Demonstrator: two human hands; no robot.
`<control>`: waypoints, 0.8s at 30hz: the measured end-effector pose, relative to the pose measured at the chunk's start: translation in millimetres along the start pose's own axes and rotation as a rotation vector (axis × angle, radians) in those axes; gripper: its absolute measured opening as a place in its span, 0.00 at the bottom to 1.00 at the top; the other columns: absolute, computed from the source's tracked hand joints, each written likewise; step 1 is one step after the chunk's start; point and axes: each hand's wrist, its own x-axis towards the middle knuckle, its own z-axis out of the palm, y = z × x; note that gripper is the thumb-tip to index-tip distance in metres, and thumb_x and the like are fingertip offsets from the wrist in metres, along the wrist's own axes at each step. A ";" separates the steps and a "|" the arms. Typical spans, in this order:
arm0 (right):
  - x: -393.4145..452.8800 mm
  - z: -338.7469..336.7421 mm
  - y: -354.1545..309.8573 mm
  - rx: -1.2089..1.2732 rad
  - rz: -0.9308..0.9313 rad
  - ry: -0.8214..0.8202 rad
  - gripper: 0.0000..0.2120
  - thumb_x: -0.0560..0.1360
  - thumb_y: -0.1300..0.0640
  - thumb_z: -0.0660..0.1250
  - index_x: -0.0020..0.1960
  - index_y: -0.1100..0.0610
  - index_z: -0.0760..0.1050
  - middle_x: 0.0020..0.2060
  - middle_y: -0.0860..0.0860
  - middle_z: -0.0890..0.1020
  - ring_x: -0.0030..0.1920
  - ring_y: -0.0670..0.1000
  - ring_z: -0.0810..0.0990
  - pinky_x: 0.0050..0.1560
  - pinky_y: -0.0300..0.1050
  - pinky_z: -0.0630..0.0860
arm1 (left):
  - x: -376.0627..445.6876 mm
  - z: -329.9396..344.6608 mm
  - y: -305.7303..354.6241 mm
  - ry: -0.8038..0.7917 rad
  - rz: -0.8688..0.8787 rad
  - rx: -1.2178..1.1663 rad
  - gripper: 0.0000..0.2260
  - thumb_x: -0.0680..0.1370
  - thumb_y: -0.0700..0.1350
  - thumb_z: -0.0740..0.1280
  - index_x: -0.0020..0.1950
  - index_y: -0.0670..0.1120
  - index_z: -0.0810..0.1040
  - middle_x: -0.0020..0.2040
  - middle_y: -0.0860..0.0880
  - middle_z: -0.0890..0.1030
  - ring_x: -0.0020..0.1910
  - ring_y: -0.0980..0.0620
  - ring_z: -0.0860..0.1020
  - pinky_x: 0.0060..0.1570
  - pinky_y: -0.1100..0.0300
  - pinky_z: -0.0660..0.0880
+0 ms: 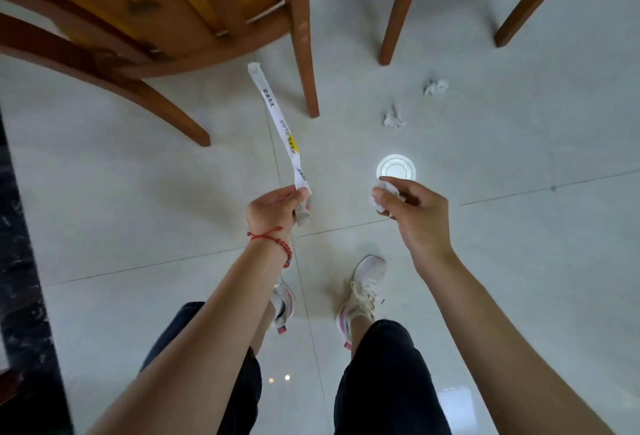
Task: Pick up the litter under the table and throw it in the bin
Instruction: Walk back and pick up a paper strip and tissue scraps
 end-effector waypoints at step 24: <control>-167.8 -11.3 -226.9 0.021 -0.086 -0.028 0.08 0.71 0.63 0.70 0.49 0.61 0.80 0.34 0.51 0.80 0.36 0.48 0.78 0.36 0.29 0.77 | -215.1 -92.1 178.4 0.018 -0.031 -0.107 0.15 0.70 0.37 0.70 0.23 0.48 0.81 0.28 0.50 0.81 0.38 0.45 0.78 0.46 0.55 0.76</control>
